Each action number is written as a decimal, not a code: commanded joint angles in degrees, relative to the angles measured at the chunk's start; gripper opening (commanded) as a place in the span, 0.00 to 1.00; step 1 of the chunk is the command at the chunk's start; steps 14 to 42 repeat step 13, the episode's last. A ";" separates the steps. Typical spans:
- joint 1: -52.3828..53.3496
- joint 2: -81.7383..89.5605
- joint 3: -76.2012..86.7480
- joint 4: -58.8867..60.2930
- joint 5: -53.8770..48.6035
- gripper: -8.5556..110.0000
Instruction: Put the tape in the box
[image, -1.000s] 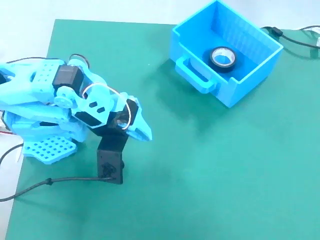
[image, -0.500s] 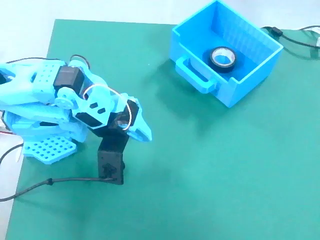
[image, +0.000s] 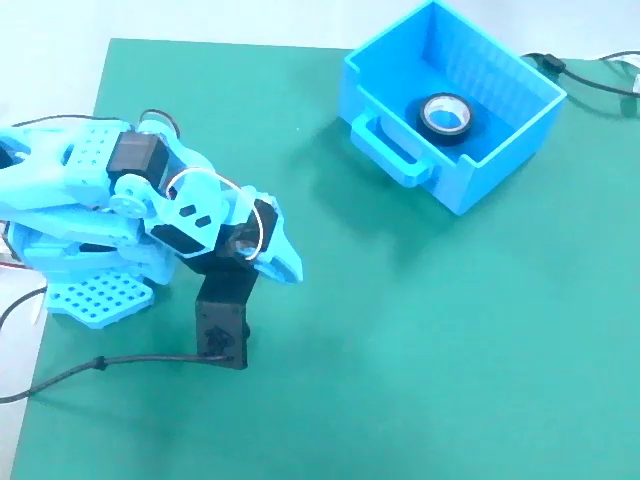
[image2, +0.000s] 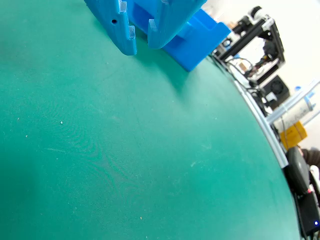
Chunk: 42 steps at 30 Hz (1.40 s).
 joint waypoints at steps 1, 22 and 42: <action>0.97 0.62 0.44 -0.62 0.53 0.08; 0.70 0.62 0.44 -0.88 0.35 0.08; 0.70 0.62 0.44 -0.88 0.35 0.08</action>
